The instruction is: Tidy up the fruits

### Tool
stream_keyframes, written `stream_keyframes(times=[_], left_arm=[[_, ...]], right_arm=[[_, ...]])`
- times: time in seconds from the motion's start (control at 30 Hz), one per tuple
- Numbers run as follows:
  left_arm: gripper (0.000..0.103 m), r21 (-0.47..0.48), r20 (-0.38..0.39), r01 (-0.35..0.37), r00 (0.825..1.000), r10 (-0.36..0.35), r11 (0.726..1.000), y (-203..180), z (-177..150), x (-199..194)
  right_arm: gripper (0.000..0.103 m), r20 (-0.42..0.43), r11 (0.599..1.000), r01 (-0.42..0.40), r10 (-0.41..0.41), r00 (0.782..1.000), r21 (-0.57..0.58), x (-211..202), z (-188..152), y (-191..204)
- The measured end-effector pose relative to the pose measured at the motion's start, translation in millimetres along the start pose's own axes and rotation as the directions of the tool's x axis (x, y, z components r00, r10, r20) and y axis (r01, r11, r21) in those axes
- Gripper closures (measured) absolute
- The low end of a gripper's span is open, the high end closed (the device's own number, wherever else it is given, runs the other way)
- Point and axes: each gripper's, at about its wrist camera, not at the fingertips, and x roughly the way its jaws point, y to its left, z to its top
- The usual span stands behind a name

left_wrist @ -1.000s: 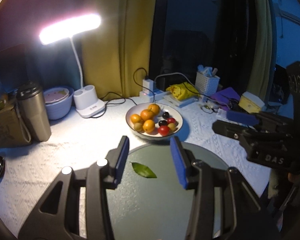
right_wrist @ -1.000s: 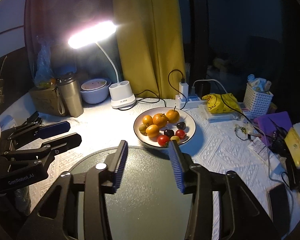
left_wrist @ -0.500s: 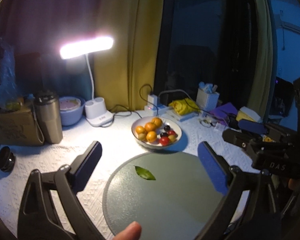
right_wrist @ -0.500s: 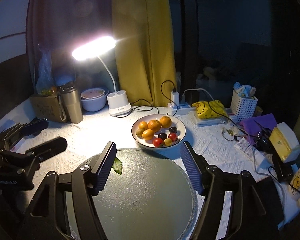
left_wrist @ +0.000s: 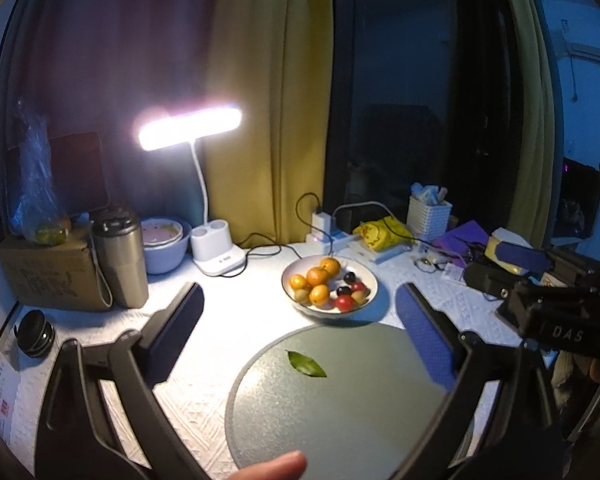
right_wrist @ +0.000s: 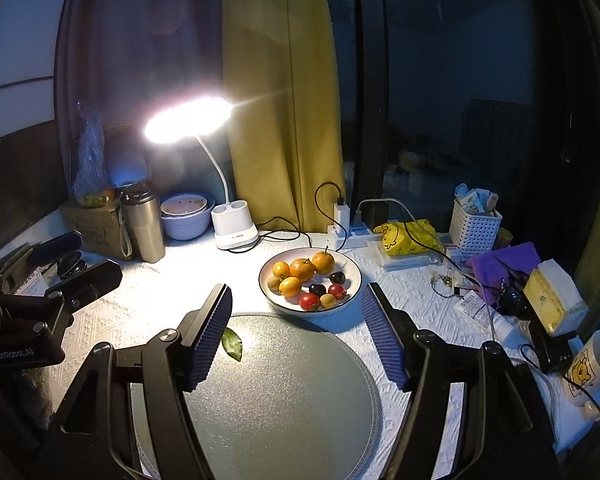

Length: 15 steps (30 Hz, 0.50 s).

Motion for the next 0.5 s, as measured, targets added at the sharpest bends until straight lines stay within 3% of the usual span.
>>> stream_keyframes(times=[0.5], left_arm=[[0.006, 0.004, 0.000, 0.001, 1.000, -0.001, 1.000, -1.8, 2.4, 7.7]], right_arm=[[0.033, -0.002, 1.000, -0.001, 0.001, 1.000, 0.001, 2.9, 2.0, -1.2]])
